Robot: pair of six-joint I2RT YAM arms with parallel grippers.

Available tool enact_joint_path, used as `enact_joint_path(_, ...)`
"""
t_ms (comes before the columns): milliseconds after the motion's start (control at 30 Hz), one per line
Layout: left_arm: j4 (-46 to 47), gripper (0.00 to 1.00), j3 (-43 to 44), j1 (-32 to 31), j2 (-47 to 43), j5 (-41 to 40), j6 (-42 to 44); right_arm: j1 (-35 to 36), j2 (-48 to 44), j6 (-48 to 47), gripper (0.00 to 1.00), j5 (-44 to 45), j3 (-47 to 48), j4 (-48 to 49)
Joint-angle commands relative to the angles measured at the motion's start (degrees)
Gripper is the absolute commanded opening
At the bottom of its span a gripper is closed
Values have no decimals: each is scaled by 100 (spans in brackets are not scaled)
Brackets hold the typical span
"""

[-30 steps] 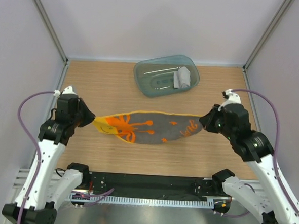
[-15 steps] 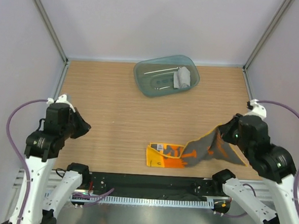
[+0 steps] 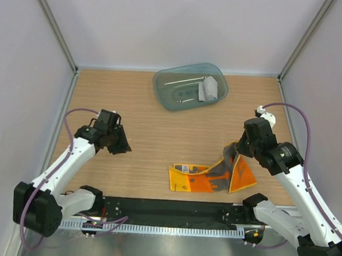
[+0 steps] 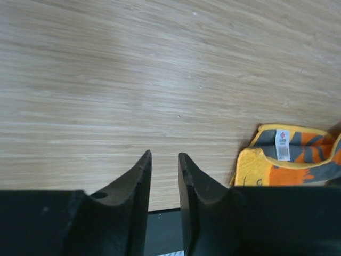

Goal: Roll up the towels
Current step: Flatten the towel

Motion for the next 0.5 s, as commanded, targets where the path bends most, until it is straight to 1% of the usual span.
enact_joint_path(0, 971, 29, 208, -773, 577, -151, -253, -9, -76, -75, 1, 103, -139, 273)
enact_joint_path(67, 1217, 34, 383, -1144, 893, -257, -271, -9, -67, -101, 1, 164, -191, 282)
enact_joint_path(100, 1305, 36, 428, -1546, 1147, -371, -262, -9, -58, -136, 1, 182, -183, 282)
enact_joint_path(133, 1437, 39, 454, -1724, 1272, -424, -218, -9, -58, -154, 1, 217, -165, 256)
enact_joint_path(167, 1673, 46, 480, -1900, 1386, -468, -218, -1, -67, -180, 1, 270, -165, 256)
enact_joint_path(200, 1754, 48, 498, -2084, 1674, -469, -235, -9, -76, -215, 1, 279, -148, 239)
enact_joint_path(333, 2149, 50, 718, -2822, 2379, -477, -332, -18, -102, -285, 1, 349, -139, 247)
enact_joint_path(467, 2413, 53, 937, -3202, 2837, -469, -385, -9, -85, -329, 1, 340, -130, 230)
